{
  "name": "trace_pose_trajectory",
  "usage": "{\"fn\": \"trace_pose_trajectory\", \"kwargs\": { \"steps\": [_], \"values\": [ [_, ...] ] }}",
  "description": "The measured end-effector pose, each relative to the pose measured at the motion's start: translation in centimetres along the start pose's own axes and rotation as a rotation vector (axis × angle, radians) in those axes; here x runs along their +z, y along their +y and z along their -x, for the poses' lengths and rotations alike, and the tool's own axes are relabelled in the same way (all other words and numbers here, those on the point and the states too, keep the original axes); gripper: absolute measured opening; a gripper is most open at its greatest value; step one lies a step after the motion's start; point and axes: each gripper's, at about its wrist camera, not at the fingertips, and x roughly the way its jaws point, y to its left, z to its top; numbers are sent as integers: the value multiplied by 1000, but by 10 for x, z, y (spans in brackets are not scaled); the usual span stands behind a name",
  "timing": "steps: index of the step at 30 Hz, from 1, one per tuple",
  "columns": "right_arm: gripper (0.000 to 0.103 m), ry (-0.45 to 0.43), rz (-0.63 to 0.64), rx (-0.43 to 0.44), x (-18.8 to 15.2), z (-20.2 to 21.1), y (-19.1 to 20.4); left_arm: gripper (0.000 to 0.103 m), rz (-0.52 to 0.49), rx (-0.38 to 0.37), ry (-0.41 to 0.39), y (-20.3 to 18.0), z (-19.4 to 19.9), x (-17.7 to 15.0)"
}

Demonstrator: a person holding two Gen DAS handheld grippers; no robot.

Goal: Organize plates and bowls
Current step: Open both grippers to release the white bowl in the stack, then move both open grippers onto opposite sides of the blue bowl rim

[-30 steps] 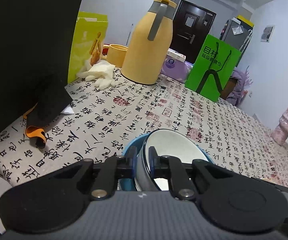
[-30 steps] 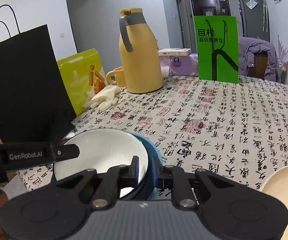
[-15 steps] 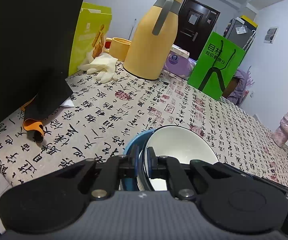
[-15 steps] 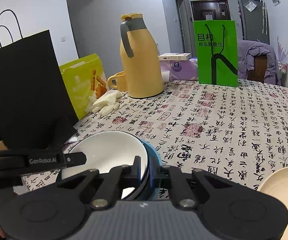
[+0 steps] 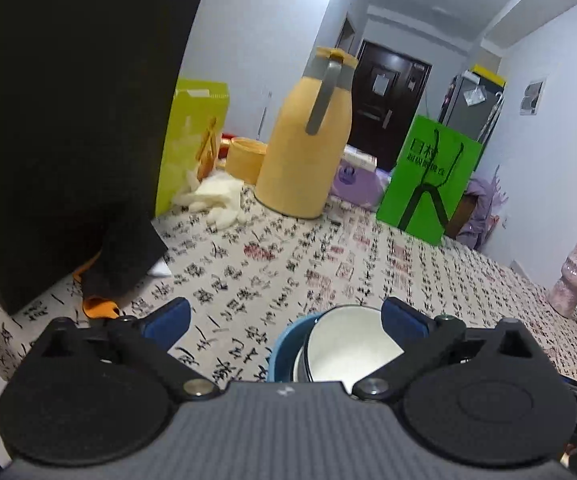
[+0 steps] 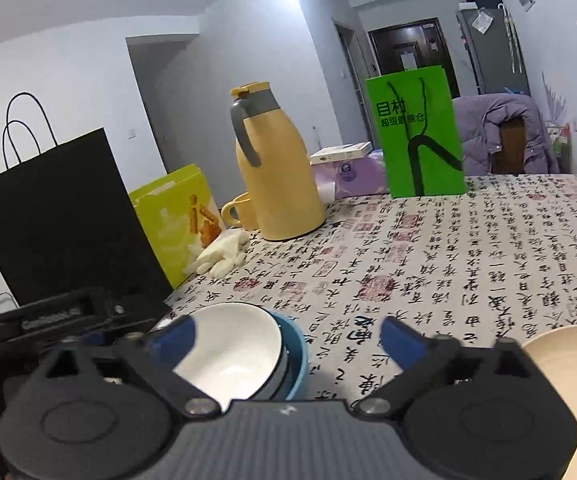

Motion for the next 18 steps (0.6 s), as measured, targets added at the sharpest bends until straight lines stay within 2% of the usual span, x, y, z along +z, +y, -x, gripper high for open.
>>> {"fn": "trace_pose_trajectory", "kwargs": {
  "steps": [9, 18],
  "values": [
    [103, 47, -11, -1, -6, 1, 3, 103, -5, 32, 24, 7, 3, -4],
    [103, 56, -25, -5, -8, 4, 3, 103, -2, 38, 34, 11, 7, -2]
  ]
}}
